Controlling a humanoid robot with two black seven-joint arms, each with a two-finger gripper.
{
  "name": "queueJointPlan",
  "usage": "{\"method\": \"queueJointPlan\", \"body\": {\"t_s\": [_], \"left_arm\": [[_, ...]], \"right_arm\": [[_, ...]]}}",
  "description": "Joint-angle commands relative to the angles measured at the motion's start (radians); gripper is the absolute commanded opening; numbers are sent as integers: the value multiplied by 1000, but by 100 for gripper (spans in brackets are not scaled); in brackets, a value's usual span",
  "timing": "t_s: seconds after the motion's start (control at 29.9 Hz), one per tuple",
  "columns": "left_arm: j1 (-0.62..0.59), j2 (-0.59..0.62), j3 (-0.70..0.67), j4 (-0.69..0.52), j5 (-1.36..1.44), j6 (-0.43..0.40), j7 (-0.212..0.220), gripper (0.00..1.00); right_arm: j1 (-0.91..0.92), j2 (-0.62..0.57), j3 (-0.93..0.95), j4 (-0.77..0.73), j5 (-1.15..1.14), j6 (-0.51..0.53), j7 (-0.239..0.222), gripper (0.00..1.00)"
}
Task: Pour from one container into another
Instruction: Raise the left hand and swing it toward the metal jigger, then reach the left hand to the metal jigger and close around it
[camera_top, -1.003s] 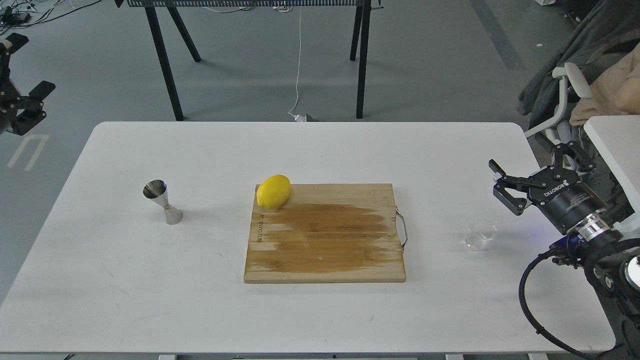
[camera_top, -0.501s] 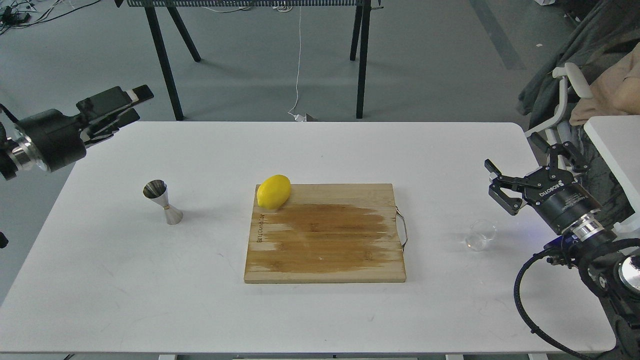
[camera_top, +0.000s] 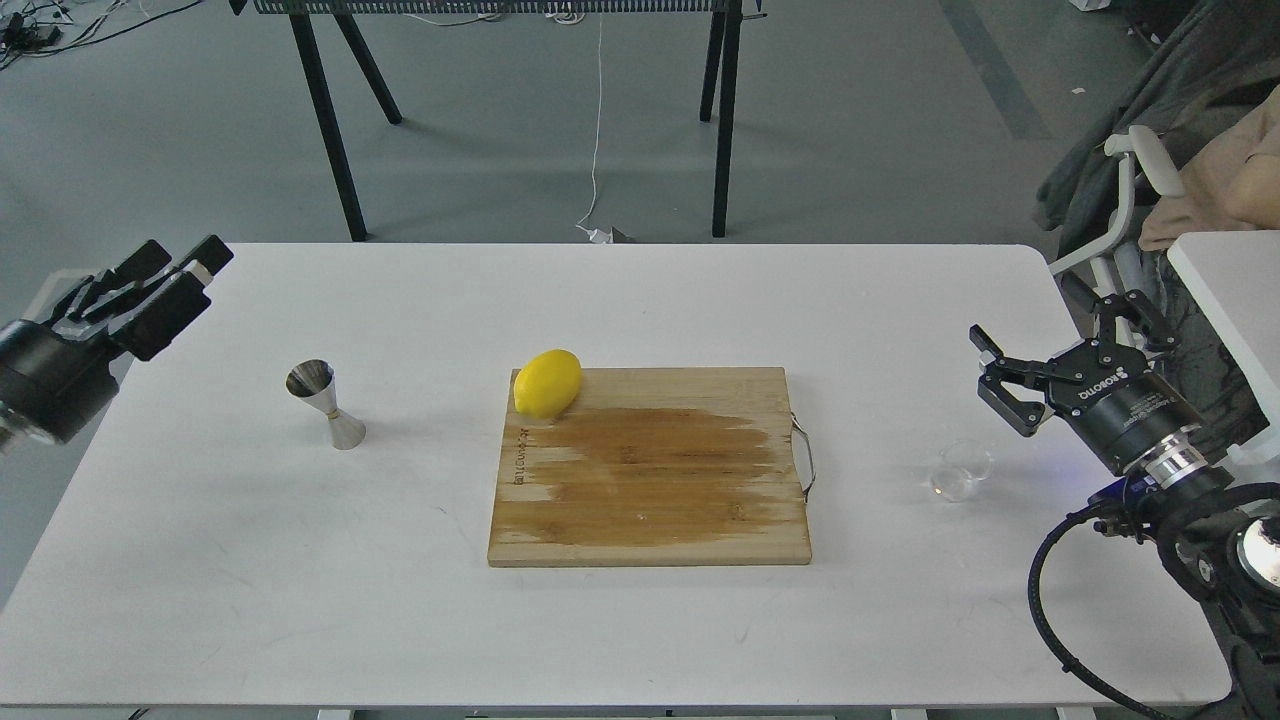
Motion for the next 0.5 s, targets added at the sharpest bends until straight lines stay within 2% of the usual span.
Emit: {"method": "queueJointPlan", "body": {"t_s": [0.0,0.17,0.3,0.47], "left_arm": [[73,-23,1,1,40,16,0,99],[157,-98,-7,13,149,16,0,99],[165,-159,-10,83,158,16,0,99],[167,-209,-11,103,208,16,0,99]], "right_arm": [[0,0,0,-2,0,0,0,99],[0,3,-3,-23,0,0,0,99],[2,3,-2,-34,0,0,0,99],[3,3,0,-34,0,0,0,99]]}}
